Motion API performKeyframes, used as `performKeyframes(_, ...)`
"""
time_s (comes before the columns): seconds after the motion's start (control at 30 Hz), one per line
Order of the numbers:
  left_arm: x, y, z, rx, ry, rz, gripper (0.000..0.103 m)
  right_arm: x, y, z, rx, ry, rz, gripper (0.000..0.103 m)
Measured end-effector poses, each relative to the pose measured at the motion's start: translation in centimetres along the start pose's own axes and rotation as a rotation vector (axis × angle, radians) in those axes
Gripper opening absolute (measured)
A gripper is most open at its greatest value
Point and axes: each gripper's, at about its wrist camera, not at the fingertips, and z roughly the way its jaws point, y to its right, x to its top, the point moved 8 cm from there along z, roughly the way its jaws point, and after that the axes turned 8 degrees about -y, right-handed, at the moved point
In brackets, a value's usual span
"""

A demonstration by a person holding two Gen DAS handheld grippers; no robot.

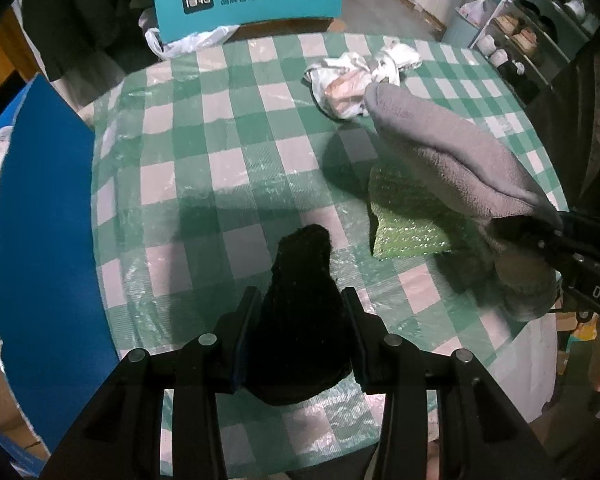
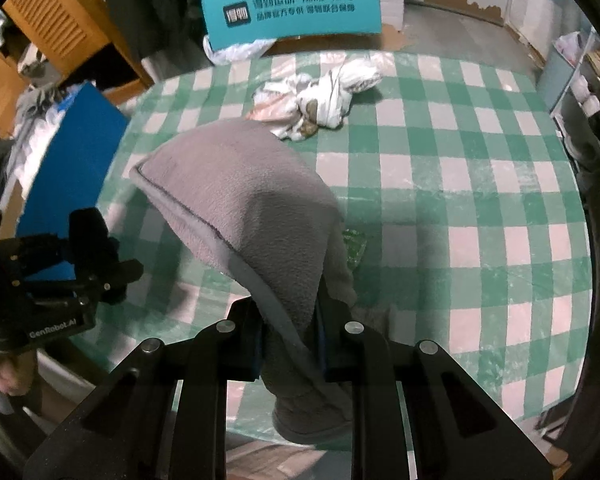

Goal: Organize soft objects
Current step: 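Lift the grey fleece mitt up off the table with the right tool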

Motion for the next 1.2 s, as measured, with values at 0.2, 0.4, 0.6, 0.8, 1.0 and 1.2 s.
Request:
performKeyframes(0.2, 0.2, 0.0, -1.7, -0.003, 0.037, -0.012, 0.041, 0.4, -1.4, -1.8, 0.021, 0.041, 0.005, 0.017)
performKeyframes(0.4, 0.1, -0.3, -3.5, 0.001, 0.074, -0.018, 0.041, 0.8, -2.2, -2.8, 0.022, 0.079, 0.017, 0.017)
performKeyframes(0.6, -0.2, -0.6, -5.1, 0.009, 0.109, -0.015, 0.041, 1.3, -3.1, -4.1, 0.028, 0.111, 0.025, 0.017)
performKeyframes(0.8, -0.3, -1.5, -6.1, 0.008, 0.127, -0.031, 0.041, 1.6, -4.1, -4.9, 0.031, 0.125, 0.015, 0.017)
performKeyframes(1.0, -0.5, -2.3, -7.0, 0.017, 0.142, -0.042, 0.041, 2.0, -5.2, -5.6, 0.045, 0.139, 0.003, 0.017)
performKeyframes(1.2, -0.6, -3.0, -7.7, 0.013, 0.154, -0.048, 0.041, 2.5, -6.3, -6.4, 0.055, 0.158, -0.01, 0.017)
